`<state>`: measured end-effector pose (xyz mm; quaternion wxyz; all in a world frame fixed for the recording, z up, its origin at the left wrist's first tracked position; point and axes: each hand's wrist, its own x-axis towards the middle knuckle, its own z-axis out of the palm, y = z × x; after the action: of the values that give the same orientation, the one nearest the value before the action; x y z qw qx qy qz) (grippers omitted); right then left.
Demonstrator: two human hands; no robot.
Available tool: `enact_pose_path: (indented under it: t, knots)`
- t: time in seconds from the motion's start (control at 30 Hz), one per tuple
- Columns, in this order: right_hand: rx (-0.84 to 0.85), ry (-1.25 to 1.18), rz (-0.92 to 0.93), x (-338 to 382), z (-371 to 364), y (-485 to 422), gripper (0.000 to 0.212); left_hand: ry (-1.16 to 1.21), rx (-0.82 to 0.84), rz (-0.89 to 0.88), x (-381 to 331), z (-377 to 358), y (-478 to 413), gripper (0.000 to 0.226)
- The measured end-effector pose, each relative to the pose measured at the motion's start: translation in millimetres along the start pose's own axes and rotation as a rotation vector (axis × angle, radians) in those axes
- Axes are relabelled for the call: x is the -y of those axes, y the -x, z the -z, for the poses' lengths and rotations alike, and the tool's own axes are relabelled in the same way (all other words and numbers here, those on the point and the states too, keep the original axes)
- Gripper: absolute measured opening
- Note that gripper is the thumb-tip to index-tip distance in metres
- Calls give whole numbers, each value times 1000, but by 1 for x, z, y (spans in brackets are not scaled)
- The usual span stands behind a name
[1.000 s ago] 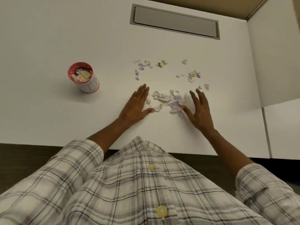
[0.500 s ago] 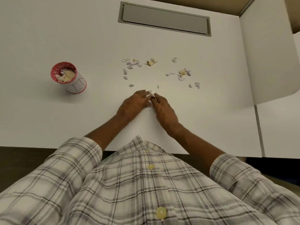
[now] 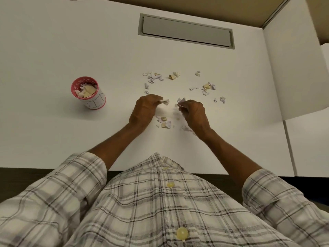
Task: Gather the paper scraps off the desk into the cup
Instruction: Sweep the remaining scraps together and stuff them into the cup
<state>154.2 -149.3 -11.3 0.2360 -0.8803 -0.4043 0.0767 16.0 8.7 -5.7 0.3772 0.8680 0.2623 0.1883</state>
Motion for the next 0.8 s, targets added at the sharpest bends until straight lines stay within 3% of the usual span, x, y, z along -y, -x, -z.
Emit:
enact_pose_path:
  t: [0.23,0.4,0.53,0.63,0.8]
  knots:
    - [18,-8,8,15,-17,8,18,118,-123,-28,6,88,-2,23]
    - [-28,-46,-28,28,-22,10,19,-58,-157,-26,37,180,5,24]
    - [-19,-86,-84,36,-25,7,30,-272,-70,19,72,223,10,25]
    - [-19,-114,-147,43,-29,3,43,-303,3,41,85,230,8,25]
    - [-14,-200,-274,60,-31,-7,22,-331,118,19,79,227,1,27]
